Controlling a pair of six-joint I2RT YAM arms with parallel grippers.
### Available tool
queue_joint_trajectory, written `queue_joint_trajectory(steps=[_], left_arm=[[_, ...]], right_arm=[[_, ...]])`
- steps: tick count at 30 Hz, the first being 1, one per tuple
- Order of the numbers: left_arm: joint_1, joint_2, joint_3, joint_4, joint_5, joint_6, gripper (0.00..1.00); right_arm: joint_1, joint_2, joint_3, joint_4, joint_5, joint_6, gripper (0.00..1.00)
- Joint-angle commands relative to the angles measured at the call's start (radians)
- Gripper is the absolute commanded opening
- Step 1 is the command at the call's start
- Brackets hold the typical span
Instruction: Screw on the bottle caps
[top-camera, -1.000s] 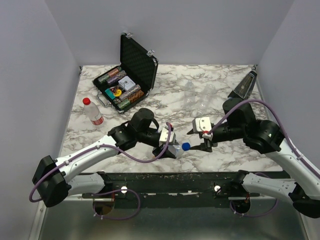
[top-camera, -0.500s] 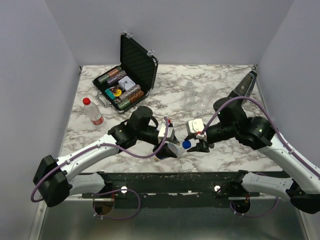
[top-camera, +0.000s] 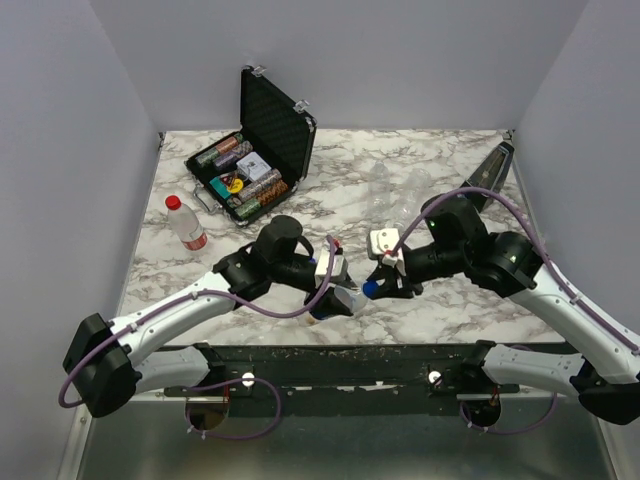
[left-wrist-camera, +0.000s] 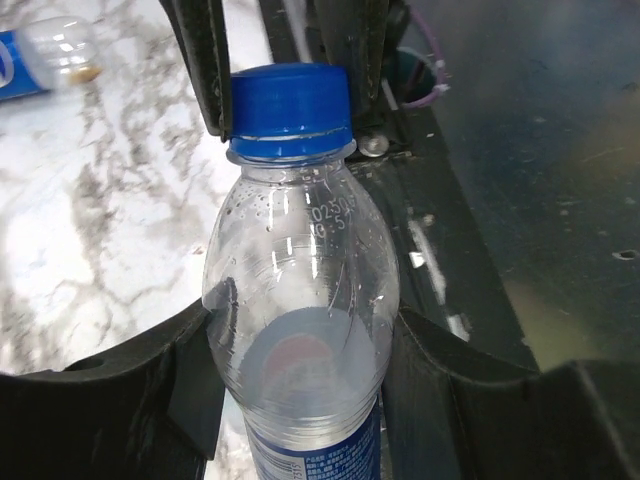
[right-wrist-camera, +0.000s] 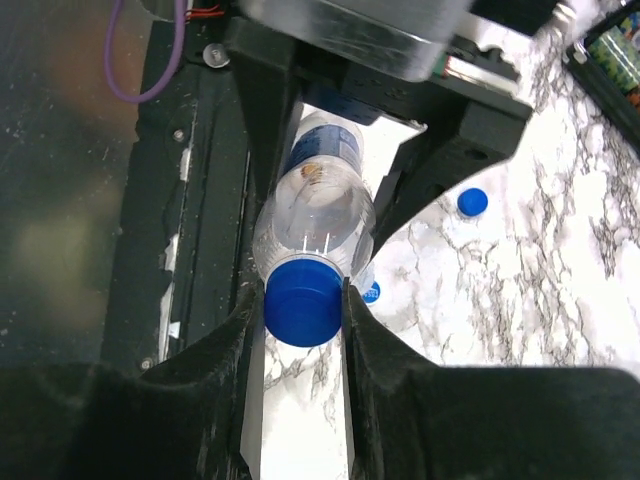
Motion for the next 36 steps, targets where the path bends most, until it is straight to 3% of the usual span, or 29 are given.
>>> queue_joint_trajectory(steps=[1, 7, 12, 16, 19, 22, 25, 28, 31, 36], left_arm=[[0.007, -0.110, -0.051, 0.142, -0.332, 0.012, 0.00], [-0.021, -0.263, -0.172, 0.287, -0.837, 0.056, 0.00], [-0.126, -0.328, -0.242, 0.357, -1.165, 0.176, 0.00], [-0.246, -0.301, -0.271, 0.434, -1.453, 0.279, 0.00], [-0.300, -0.258, -0.280, 0.486, -1.617, 0.371, 0.00], [-0.297, -0.239, -0.256, 0.425, -1.579, 0.336, 0.00], [-0.248, -0.251, -0.226, 0.339, -1.389, 0.244, 0.00], [-0.174, -0.250, -0.191, 0.255, -1.119, 0.178, 0.00], [-0.096, -0.247, -0.157, 0.192, -0.760, 0.153, 0.00], [-0.004, -0.190, -0.081, 0.114, -0.329, 0.095, 0.00]], right_arm=[[0.010, 0.012, -0.054, 0.118, 0.060, 0.238, 0.20], [0.010, -0.014, -0.134, 0.383, 0.276, 0.699, 0.11], [0.010, 0.023, -0.115, 0.371, 0.515, 1.068, 0.06], [0.010, 0.035, -0.117, 0.363, 0.578, 1.235, 0.04], [0.010, 0.036, -0.123, 0.371, 0.598, 1.246, 0.04], [0.010, 0.010, -0.123, 0.418, 0.555, 1.170, 0.08], [0.010, -0.049, -0.102, 0.451, 0.479, 0.937, 0.29], [0.010, -0.097, -0.073, 0.420, 0.391, 0.713, 0.49], [0.010, -0.146, -0.071, 0.371, 0.339, 0.446, 0.64], [0.010, -0.206, -0.088, 0.275, 0.239, 0.154, 0.69]])
